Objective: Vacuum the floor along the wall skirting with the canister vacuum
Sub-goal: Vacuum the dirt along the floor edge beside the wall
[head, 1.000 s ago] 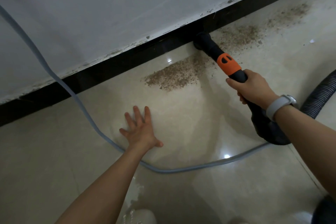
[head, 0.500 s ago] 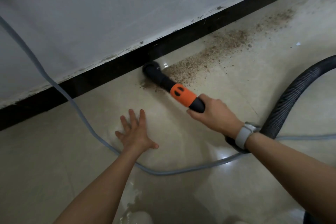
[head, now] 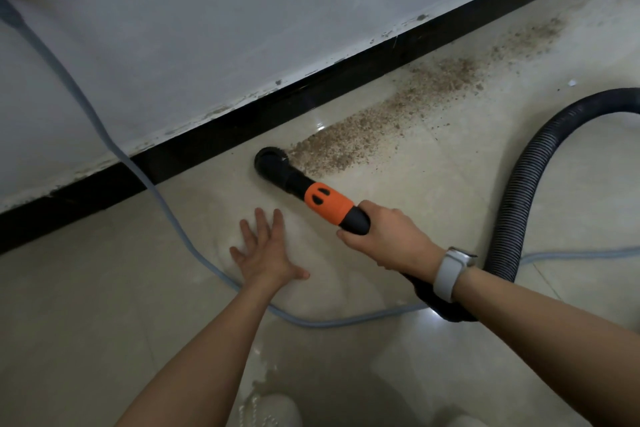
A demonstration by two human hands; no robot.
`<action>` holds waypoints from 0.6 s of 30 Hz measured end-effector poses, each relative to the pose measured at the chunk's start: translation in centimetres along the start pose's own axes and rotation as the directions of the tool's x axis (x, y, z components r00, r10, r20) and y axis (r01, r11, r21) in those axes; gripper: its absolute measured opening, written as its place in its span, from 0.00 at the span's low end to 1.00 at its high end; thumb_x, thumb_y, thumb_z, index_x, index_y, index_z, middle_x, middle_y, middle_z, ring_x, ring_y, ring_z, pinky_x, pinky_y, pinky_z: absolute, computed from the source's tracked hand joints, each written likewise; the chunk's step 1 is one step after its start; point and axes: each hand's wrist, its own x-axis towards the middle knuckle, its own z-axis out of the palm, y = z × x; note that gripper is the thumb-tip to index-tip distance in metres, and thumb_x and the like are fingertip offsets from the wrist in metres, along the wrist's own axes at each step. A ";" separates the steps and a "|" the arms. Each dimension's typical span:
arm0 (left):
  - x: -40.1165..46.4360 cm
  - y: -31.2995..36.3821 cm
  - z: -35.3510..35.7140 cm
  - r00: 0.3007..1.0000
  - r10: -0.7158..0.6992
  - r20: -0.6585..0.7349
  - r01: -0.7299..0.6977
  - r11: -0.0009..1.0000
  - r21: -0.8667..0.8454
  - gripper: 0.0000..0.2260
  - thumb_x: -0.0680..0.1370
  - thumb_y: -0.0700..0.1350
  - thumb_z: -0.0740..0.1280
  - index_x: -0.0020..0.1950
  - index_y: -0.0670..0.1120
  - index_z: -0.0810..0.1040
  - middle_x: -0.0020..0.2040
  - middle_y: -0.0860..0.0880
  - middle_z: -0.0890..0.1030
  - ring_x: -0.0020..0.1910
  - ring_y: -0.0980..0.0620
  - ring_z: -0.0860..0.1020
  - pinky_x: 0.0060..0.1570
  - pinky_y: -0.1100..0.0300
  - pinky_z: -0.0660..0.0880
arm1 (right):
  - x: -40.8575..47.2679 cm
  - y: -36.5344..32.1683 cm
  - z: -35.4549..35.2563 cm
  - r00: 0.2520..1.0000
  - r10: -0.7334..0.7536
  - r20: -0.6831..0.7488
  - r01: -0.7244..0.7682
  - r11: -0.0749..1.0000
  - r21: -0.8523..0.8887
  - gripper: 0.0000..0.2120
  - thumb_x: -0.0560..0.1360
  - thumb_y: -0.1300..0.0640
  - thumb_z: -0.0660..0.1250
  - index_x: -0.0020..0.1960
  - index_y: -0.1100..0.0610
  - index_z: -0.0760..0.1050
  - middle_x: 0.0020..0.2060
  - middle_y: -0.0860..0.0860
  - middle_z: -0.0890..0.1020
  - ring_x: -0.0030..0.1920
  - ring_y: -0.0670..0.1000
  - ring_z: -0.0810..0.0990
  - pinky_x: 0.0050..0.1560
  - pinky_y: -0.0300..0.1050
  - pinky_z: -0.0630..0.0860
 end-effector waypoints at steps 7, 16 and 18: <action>-0.1 -0.1 0.0 1.000 0.011 0.008 -0.011 1.000 0.007 0.56 0.67 0.57 0.75 0.76 0.53 0.33 0.75 0.49 0.28 0.74 0.42 0.31 0.72 0.37 0.45 | 0.1 3.1 -2.8 0.977 0.170 -0.132 -0.133 0.959 0.249 0.10 0.73 0.49 0.68 0.43 0.53 0.70 0.28 0.52 0.77 0.24 0.54 0.77 0.26 0.44 0.76; 0.0 -0.2 0.2 1.000 0.006 -0.004 -0.006 0.999 0.036 0.56 0.67 0.59 0.75 0.76 0.53 0.33 0.75 0.49 0.29 0.74 0.42 0.32 0.72 0.37 0.46 | 0.1 2.5 -3.5 0.958 0.219 -0.183 -0.160 0.943 0.291 0.10 0.73 0.48 0.68 0.44 0.54 0.71 0.29 0.53 0.77 0.25 0.55 0.78 0.28 0.47 0.78; 0.2 -0.3 0.3 1.000 0.001 -0.012 -0.001 0.999 0.040 0.56 0.66 0.59 0.75 0.76 0.54 0.33 0.75 0.49 0.29 0.74 0.42 0.32 0.72 0.38 0.47 | -0.3 1.5 -2.4 0.982 0.118 -0.146 -0.096 0.984 0.148 0.12 0.72 0.45 0.68 0.45 0.52 0.71 0.33 0.53 0.79 0.31 0.57 0.80 0.33 0.50 0.79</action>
